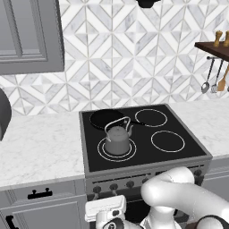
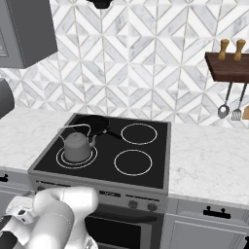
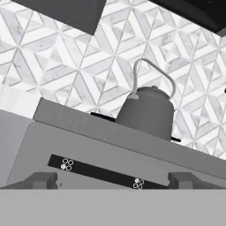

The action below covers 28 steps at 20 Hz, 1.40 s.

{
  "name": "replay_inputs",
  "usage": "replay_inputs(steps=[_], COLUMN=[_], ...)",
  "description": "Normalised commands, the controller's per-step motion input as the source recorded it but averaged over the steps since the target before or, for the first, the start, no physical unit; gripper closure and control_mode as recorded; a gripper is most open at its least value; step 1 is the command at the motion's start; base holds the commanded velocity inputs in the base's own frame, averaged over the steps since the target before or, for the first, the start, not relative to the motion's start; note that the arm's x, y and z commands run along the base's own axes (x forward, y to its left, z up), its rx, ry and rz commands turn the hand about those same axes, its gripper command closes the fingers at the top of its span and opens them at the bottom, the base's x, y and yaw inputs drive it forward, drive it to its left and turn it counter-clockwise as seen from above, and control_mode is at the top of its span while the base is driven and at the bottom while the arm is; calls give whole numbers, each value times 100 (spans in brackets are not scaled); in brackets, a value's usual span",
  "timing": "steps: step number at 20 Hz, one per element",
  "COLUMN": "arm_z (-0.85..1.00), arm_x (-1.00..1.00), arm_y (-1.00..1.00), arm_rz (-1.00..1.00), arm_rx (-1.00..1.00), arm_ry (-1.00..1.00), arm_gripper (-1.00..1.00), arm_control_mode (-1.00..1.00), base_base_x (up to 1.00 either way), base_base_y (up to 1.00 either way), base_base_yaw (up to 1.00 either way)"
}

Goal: Pick the kettle from the counter and place it on a stove burner. Then turn the burner on.

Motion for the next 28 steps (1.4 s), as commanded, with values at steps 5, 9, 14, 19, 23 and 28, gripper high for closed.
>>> replay_inputs(steps=[5,9,14,19,23,28], arm_z=[-13,-24,-31,-20,-24,-26], arm_x=[13,10,14,16,23,30], arm_y=[5,13,25,22,0,0], arm_rz=[0,1,0,0,0,0], arm_rx=[4,3,2,0,0,0], arm_ry=[1,0,0,0,0,0], arm_gripper=[-100,-100,-100,-100,-100,-100], arm_control_mode=[-100,-100,-100,-100,-100,-100], base_base_x=[0,0,0,0,0,0], base_base_y=[0,0,0,0,0,0], base_base_yaw=[0,0,0,0,0,0])
